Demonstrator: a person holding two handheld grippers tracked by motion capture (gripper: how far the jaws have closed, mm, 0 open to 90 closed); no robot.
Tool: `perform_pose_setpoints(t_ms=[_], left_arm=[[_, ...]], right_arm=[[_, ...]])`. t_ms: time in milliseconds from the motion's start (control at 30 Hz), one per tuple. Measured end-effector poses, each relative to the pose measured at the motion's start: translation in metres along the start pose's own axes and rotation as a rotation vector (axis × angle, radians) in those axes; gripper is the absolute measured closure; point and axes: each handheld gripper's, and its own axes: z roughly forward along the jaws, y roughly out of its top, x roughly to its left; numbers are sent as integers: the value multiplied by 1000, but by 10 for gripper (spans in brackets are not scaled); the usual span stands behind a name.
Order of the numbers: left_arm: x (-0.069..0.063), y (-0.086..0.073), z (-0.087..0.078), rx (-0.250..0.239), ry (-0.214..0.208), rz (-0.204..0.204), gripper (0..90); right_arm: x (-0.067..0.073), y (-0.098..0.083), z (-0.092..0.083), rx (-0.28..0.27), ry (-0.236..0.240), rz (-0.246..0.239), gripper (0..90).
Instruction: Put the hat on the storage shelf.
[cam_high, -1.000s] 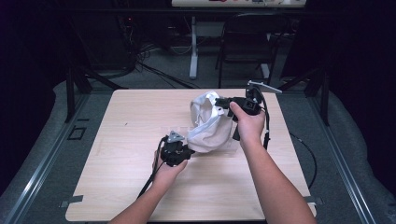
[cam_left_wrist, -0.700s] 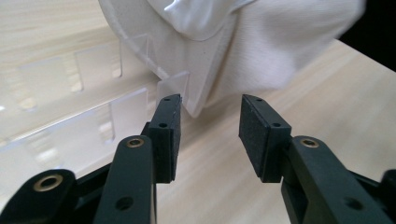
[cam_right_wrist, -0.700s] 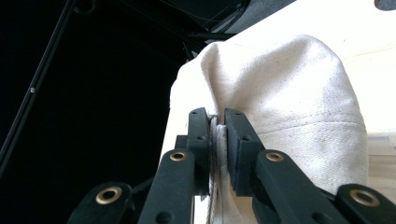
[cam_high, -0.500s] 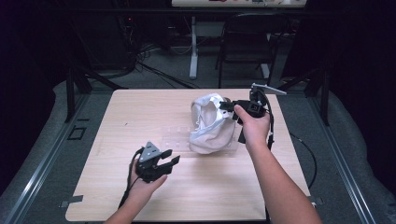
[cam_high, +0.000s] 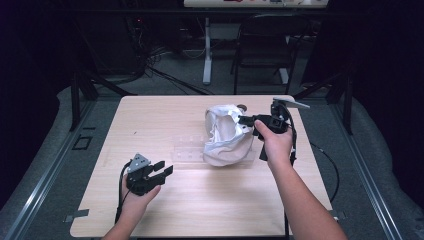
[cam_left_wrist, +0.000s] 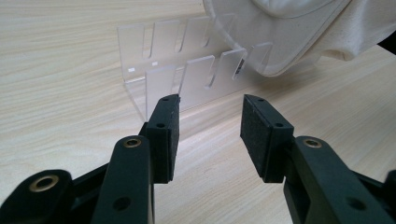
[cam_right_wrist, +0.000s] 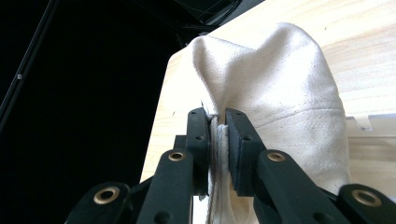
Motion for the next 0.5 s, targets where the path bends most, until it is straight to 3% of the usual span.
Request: perform_pose_setpoints(t_ms=[367,500], left_arm=[[5,-3,3,10,8,-4,552],[6,-3,3,13,10,-7,547]], right_arm=[[-7,-11,-10,-2,3,-46,773],[-12,-14,-16,-2,38,-36,736]])
